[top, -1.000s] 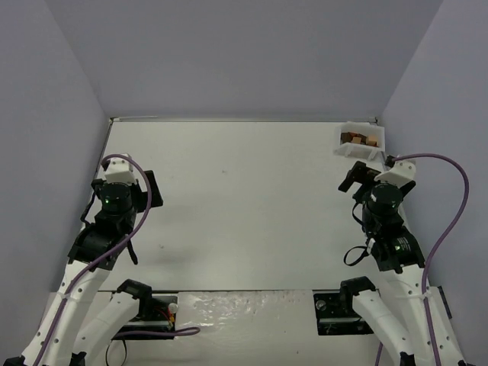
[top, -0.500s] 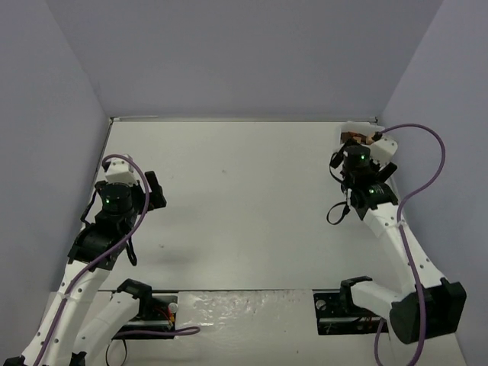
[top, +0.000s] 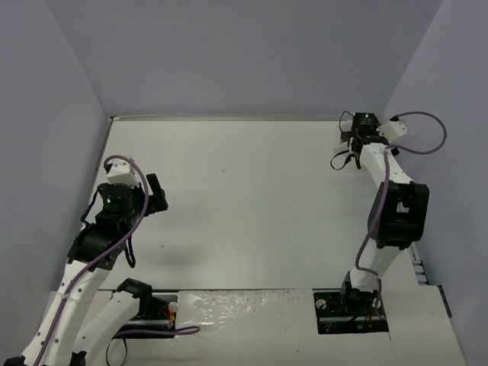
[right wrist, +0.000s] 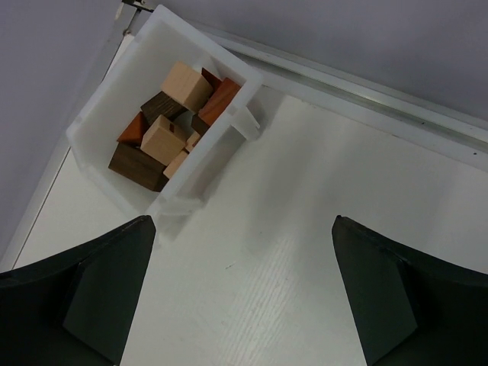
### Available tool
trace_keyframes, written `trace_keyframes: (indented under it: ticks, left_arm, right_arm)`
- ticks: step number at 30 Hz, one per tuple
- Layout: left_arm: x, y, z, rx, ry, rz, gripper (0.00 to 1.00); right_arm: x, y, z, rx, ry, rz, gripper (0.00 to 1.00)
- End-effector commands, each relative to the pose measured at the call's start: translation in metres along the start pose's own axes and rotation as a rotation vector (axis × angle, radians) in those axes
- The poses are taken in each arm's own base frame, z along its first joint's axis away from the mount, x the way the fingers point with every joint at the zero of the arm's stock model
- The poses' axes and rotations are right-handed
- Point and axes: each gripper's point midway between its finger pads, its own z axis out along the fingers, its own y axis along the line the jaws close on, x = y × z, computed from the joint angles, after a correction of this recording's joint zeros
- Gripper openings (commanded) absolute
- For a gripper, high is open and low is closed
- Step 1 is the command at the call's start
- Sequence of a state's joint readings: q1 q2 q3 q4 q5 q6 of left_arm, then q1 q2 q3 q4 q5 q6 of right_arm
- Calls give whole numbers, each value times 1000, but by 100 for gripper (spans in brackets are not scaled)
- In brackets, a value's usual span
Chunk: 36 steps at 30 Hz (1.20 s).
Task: Build the wood block tower
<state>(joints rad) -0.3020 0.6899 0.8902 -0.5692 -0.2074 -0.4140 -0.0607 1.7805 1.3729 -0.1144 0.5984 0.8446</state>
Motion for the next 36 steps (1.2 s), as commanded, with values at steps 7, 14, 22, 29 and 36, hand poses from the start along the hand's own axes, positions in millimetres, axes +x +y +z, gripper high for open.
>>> trace_keyframes:
  ticks: [7,14,22,29,36]
  left_arm:
    - [-12,-2,0,-2,-17,29,97]
    - [1,-1,10,-20,32,41,97]
    - [-1,-2,14,-27,45,50,97]
    - [1,-5,14,-13,52,37,97]
    - [-1,-6,11,-1,46,40,97]
  right_arm:
    - [-15,49,61,-16,-20,161,97]
    - [-4,66,93,-20,-5,165,92]
    - [11,69,111,-18,23,158,74]
    - [18,46,117,28,37,137,48]
    - [7,42,99,-1,42,46,17]
